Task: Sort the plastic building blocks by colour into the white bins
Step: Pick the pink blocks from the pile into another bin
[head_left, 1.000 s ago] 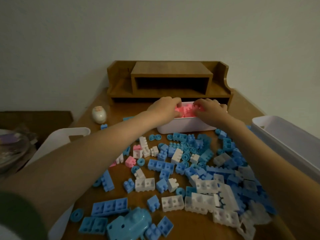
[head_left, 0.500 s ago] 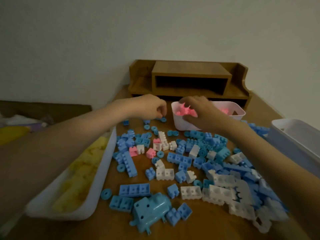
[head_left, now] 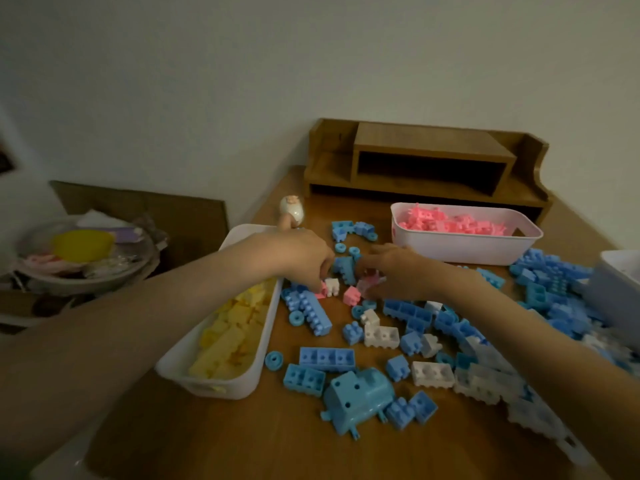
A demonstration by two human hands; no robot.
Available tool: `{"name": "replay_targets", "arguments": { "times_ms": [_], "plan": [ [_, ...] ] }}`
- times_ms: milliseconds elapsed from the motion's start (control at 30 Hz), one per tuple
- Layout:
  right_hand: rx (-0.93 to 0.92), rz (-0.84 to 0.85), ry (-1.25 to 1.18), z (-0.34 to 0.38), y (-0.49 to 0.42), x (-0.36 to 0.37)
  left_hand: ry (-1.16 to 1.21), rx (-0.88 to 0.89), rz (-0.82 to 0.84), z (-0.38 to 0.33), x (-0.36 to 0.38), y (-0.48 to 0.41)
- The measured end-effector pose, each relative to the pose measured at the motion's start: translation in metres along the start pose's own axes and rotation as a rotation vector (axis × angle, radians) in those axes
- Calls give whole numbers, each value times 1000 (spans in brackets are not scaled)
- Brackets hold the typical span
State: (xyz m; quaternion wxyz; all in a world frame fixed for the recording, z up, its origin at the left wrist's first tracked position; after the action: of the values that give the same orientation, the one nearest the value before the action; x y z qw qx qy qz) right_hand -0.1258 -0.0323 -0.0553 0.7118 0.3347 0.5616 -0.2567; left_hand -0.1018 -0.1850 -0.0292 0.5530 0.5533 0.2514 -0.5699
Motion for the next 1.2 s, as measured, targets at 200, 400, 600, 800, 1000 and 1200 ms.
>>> {"name": "replay_targets", "arguments": {
  "times_ms": [200,400,600,800,1000,1200],
  "plan": [
    [35,7,-5,-4,5,4,-45,-7,-55,-4,10,-3],
    [12,-239,-167,-5,12,0,57,-28,-116,-2,7,-2],
    [-149,-208,-236,13,14,6,187,-55,-175,8,1,3],
    [-91,-153,-60,17,6,13,253,-60,-270,6,2,4],
    [-100,-231,20,15,5,16,229,-65,-266,-2,-6,-4],
    [-104,-365,-285,-12,17,-5,403,-79,-648,-9,-23,-18]
  ]
}}
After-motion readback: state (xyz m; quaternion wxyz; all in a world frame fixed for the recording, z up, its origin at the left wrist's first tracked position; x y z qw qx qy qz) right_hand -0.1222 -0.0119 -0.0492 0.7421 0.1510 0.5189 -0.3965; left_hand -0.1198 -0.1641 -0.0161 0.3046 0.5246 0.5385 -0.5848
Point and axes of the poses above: each hand's wrist, its own y-axis away from the middle knuckle, its own x-axis out of the palm, z = x × y, the point moved 2 cm from there along -y, towards the middle knuckle, and after that the axes turned 4 degrees about -y, right-handed, at the moved point
